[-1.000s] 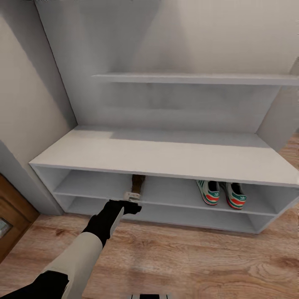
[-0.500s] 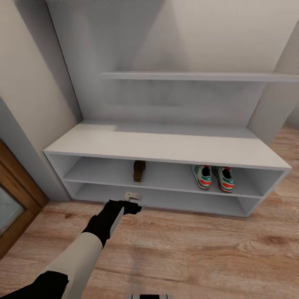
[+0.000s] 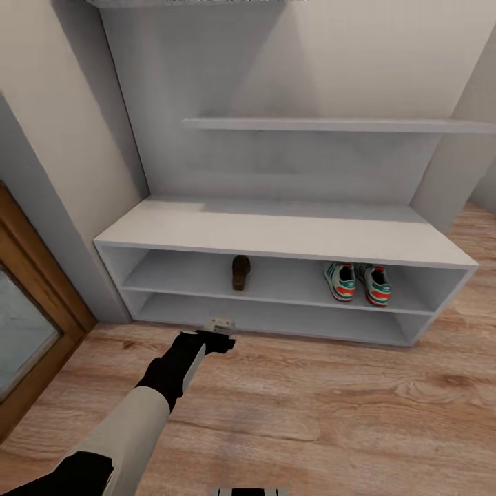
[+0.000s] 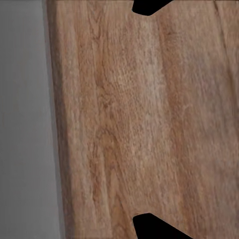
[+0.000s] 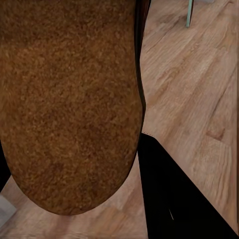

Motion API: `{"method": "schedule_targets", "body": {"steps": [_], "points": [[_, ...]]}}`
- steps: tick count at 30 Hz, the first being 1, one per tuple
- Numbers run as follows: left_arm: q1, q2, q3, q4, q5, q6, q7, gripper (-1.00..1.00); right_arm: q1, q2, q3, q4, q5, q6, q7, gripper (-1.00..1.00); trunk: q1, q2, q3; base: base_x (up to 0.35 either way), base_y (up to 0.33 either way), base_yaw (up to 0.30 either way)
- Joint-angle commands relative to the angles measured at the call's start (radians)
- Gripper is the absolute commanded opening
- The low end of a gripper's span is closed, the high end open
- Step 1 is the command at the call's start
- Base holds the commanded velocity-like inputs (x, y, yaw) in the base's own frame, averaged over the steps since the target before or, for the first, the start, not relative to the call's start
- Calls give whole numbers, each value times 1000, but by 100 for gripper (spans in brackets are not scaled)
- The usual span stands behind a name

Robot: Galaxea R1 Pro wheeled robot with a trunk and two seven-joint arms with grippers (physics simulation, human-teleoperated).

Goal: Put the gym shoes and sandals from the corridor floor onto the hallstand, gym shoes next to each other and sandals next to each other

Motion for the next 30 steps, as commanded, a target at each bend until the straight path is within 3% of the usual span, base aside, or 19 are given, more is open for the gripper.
{"method": "schedule_targets", "body": {"steps": [1, 18, 30], "points": [[0, 0, 1, -2, -10, 4, -7, 100, -1, 0, -1, -2, -14, 6, -5, -100, -1, 0, -1, -220, 250, 0], [0, 0, 3, -2, -10, -11, -6, 100, -1, 0, -1, -2, -14, 6, -5, -100, -1, 0, -1, -252, 231, 0], [2, 4, 2, 2, -10, -73, -5, 100, -1, 0, -1, -2, -13, 6, -5, -100, -1, 0, -1, 13, 325, 0]]}}
